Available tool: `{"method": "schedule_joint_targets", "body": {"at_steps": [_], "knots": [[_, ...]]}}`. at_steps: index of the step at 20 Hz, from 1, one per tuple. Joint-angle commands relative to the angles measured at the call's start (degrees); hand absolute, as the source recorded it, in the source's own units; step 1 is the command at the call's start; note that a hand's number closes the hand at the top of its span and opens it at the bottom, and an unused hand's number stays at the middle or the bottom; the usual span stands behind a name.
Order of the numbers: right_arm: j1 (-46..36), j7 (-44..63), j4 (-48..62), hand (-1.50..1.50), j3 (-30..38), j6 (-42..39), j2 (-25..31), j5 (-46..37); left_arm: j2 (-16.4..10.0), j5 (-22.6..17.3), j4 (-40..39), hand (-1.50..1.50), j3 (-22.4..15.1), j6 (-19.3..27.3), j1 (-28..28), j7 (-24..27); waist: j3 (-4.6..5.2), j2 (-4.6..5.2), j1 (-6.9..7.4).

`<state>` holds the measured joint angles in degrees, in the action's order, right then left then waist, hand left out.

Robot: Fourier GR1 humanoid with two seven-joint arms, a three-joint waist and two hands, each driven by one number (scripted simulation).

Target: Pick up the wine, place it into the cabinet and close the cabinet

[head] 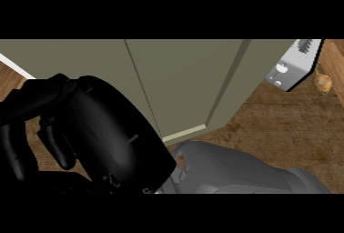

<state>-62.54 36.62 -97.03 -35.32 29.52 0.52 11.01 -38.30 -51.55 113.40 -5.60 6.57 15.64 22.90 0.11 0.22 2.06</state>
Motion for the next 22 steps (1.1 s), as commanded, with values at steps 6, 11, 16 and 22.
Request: {"method": "schedule_joint_targets", "body": {"at_steps": [6, 11, 16, 22], "knots": [[-6.2, -9.1, 19.2, 1.50, 10.6, -9.0, 0.8, -1.3, 0.6, 0.3, 2.1, -1.50, 3.3, 0.4, 0.3, -2.8, -0.11, -0.15, -0.91], [-9.2, -13.6, 28.9, 1.50, 15.9, -13.3, -0.1, 1.0, 3.6, 3.9, -3.2, -1.50, 2.2, -0.6, -3.5, -1.5, -0.08, -0.03, -1.29], [-10.8, -21.4, 38.8, 1.50, 18.6, -15.9, -0.1, 0.6, 3.3, 2.6, 1.2, -1.50, 2.0, 2.2, -4.6, -6.1, -0.09, 0.29, -0.68], [-7.9, -26.2, 41.3, 1.50, 19.2, -19.9, 5.4, -0.5, 3.3, 3.0, 1.7, -1.50, 2.7, 0.6, -3.0, -5.9, -0.09, 0.38, -0.18]]}}
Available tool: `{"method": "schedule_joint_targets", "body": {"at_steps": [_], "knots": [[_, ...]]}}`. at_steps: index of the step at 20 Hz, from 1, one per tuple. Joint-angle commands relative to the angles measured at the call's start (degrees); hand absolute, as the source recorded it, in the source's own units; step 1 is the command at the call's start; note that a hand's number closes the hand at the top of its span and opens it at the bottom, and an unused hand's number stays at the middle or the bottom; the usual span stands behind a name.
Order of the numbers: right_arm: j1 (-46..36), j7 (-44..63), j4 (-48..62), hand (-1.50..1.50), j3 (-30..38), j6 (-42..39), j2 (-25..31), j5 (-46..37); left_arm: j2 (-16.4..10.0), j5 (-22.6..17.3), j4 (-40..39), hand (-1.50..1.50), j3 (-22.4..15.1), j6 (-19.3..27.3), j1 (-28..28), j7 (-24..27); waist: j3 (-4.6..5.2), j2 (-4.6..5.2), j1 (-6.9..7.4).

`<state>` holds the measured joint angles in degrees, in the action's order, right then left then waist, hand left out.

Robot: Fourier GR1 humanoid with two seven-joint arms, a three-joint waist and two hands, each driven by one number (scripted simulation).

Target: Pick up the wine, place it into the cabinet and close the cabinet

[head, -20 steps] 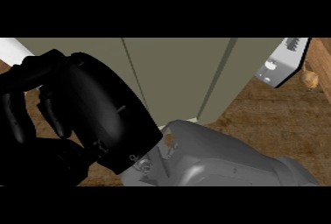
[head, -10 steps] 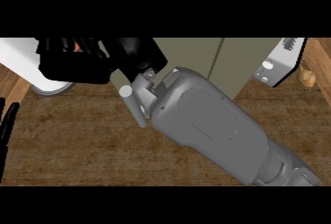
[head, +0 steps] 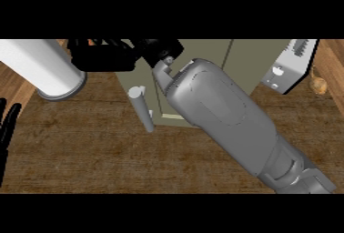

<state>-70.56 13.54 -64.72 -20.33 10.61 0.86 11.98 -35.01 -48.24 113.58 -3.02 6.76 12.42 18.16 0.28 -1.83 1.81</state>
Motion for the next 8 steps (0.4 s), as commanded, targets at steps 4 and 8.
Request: {"method": "schedule_joint_targets", "body": {"at_steps": [4, 8], "knots": [[1.3, -5.1, 10.7, 1.50, 2.8, -1.0, 4.9, -3.5, 0.6, 1.1, -0.1, -1.50, 0.0, 0.3, -0.6, -0.3, -0.21, 2.61, -0.02], [0.8, -5.7, 11.3, 1.50, 3.5, -0.8, 5.0, -3.9, 1.4, 1.0, -0.6, -1.50, -1.0, -0.3, -1.6, -0.6, -0.18, 2.69, -0.02]]}}
